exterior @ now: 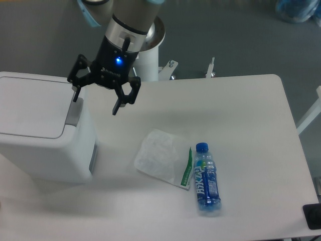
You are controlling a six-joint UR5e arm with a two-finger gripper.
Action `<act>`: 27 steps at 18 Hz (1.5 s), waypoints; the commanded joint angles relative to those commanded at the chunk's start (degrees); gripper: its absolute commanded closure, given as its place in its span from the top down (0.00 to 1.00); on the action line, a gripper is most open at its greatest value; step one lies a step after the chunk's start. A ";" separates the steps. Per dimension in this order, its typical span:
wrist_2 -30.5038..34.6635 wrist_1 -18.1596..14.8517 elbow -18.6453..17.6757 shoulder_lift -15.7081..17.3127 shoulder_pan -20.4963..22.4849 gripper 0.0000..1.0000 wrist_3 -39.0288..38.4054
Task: Open the trash can
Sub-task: 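Lower the gripper finger onto the lid's grey handle edge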
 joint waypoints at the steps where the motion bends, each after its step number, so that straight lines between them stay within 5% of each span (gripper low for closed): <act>1: 0.09 0.00 -0.09 -0.18 0.00 1.00 0.00; 27: 0.53 2.02 -2.55 -2.03 -0.18 1.00 -0.18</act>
